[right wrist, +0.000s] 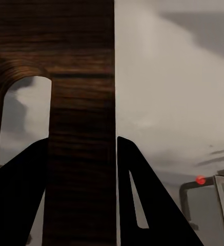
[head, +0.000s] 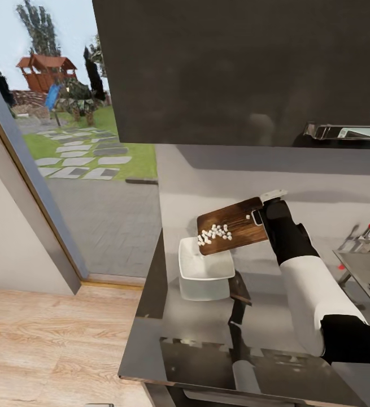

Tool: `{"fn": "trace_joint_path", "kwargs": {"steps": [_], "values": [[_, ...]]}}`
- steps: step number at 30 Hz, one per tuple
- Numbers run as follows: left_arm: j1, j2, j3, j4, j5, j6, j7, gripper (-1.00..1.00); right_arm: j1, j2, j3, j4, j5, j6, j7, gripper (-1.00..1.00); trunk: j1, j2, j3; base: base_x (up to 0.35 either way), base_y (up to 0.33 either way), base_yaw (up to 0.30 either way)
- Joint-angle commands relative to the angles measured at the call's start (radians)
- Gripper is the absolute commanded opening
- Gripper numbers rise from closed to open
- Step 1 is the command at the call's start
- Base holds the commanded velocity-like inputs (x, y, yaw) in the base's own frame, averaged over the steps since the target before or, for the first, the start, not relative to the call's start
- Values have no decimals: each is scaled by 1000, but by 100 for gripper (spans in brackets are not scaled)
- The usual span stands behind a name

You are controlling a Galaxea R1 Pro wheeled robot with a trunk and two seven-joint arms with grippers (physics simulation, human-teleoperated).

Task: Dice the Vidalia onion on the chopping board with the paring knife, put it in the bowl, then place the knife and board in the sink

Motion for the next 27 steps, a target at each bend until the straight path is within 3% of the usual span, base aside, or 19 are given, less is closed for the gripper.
{"fn": "trace_joint_path", "kwargs": {"steps": [1, 6, 27], "values": [[-1, -1, -9, 3, 6, -5, 2, 100, -1, 1, 3, -1, 9, 3, 7, -100, 1, -2, -2, 0, 0, 0], [-1, -1, -9, 4, 6, -5, 2, 100, -1, 3, 36, -1, 35, 3, 5, -100, 1, -2, -2, 0, 0, 0], [-1, -1, -9, 3, 6, -5, 2, 100, -1, 4, 38, -1, 59, 3, 5, -100, 1, -2, -2, 0, 0, 0]]}}
